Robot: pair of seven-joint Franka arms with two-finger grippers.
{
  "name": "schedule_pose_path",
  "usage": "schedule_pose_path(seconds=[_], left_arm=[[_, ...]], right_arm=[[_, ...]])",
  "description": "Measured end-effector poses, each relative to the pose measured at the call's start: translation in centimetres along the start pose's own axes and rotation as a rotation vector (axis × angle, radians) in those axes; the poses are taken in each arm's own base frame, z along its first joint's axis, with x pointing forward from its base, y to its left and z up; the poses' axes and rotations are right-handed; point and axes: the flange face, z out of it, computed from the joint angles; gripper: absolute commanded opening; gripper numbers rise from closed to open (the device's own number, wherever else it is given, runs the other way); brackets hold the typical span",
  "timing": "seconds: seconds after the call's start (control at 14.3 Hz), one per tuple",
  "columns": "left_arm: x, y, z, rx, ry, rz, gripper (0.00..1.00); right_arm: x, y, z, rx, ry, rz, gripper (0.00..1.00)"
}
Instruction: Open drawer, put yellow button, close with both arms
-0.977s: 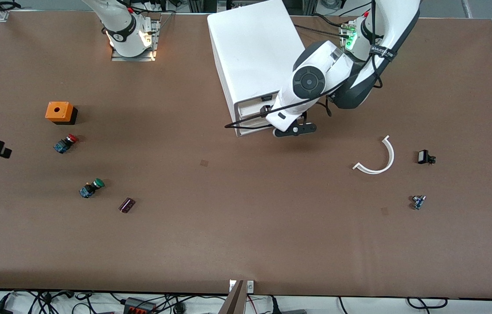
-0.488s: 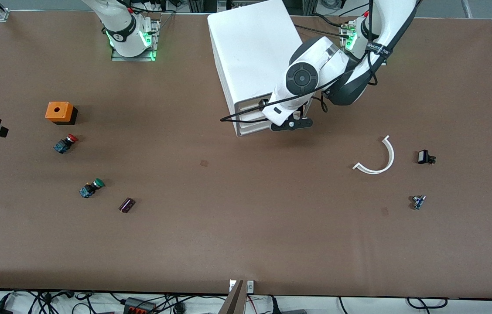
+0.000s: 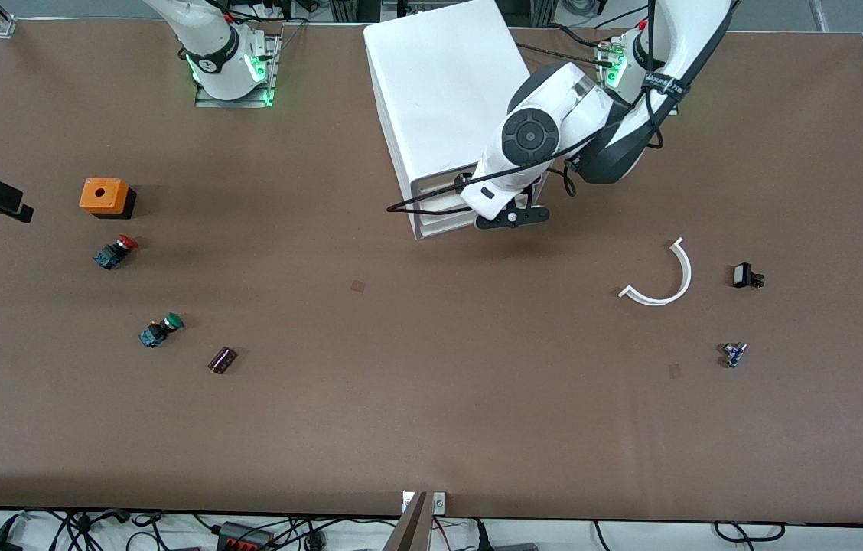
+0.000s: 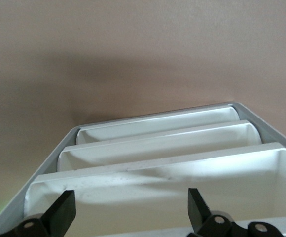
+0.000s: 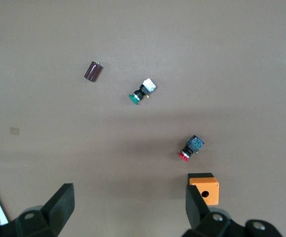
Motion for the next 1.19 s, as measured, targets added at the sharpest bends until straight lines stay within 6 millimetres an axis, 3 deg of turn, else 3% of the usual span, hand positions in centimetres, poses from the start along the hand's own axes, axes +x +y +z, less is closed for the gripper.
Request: schedule_pose_path(seconds=[0.14,0.42,0.63,0.91,1.19], left_arm=[[2.4,-2.3,-2.6,0.018,0.089,-0.018,1.00],[8.7,-9.9,-8.4,0.021,0.204,0.009,1.00],[12.0,-15.7,-12.3,0.031,0.206,0.114,1.00],[14.0,-22.9,-18.3,0.045,0.200,0.273,1.00],[13.8,-28.6,-23.0,0.043,0.231,0.397,1.00]], right_arm=[[-1.5,0.1,0.6,0.004,0.012,0.001,1.00],[-3.5,0.1,0.9,0.008,0.012,0.001,1.00],[-4.2,0.2,1.0,0.001,0.014,0.000,1.00],[-5.5,0.4,0.9,-0.016,0.015,-0.002,1.00],[-5.8,0.4,0.9,-0.015,0.015,0.000,1.00]])
